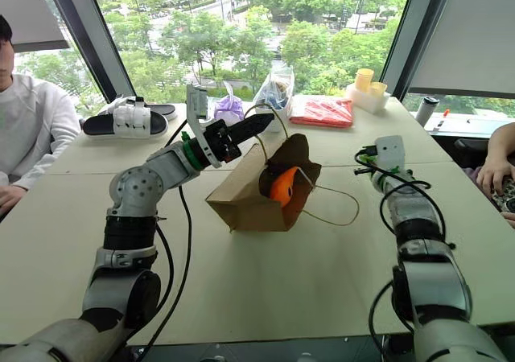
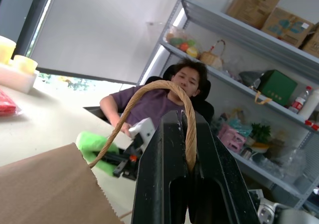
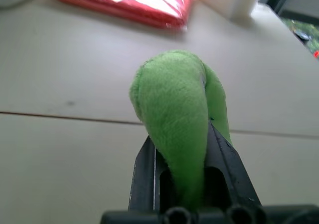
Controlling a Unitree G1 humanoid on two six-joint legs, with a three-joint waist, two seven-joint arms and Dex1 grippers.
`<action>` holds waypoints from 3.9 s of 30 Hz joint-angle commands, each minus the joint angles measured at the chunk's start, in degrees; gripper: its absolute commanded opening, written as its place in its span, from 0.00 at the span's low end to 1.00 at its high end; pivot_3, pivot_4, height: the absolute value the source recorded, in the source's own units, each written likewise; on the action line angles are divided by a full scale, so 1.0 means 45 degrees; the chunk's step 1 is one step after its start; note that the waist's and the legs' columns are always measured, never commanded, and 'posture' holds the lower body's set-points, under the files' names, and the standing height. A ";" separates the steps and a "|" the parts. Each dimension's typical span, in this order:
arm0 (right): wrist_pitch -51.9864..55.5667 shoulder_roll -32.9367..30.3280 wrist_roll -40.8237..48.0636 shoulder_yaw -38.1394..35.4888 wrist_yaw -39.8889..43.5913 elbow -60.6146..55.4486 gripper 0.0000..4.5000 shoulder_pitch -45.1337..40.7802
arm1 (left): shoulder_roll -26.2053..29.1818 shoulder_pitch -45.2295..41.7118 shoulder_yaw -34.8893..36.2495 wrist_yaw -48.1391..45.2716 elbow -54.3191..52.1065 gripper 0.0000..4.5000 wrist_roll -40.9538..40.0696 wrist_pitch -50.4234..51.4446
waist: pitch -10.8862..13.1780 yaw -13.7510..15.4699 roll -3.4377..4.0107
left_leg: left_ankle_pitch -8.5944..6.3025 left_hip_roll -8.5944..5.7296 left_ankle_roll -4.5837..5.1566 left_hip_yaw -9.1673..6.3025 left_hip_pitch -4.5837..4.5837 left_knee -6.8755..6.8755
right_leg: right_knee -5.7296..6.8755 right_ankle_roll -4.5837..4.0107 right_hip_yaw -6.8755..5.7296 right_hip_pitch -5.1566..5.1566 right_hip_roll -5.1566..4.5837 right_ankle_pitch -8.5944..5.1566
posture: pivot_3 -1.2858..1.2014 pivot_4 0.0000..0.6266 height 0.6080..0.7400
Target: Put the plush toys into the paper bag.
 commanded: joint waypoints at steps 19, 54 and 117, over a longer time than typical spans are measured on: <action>0.8070 -0.0721 0.5915 0.1146 0.3092 -1.1899 0.01 0.3149 | -0.0101 -0.0121 -0.0503 -0.1079 -0.0167 0.00 -0.0477 0.0498 | 0.0004 0.0021 -0.0016 | -0.0042 0.0011 0.0072 -0.0002 0.0031 0.0056 | 0.0020 -0.0005 -0.0014 0.0040 0.0007 0.0002 | 0.52 0.24 1.00; 0.7804 0.1836 0.4266 0.2710 0.4465 -1.0189 0.99 0.1903 | -0.0394 0.0184 0.2010 0.1512 0.0499 0.00 -0.3418 0.0881 | 0.0005 0.0003 -0.0017 | -0.0010 0.0008 0.0013 -0.0010 0.0021 0.0037 | 0.0023 -0.0006 -0.0015 0.0012 0.0005 0.0003 | 0.52 0.24 1.00; 0.7737 0.3584 1.6531 -0.4587 -0.2807 -1.4137 0.01 0.6154 | 0.0688 0.0220 0.1545 0.0655 0.0166 0.00 -0.4161 0.1344 | -0.0001 0.0021 -0.0002 | -0.0042 0.0015 0.0072 -0.0008 0.0033 0.0006 | 0.0019 -0.0016 0.0002 0.0011 0.0014 0.0006 | 0.52 0.24 1.00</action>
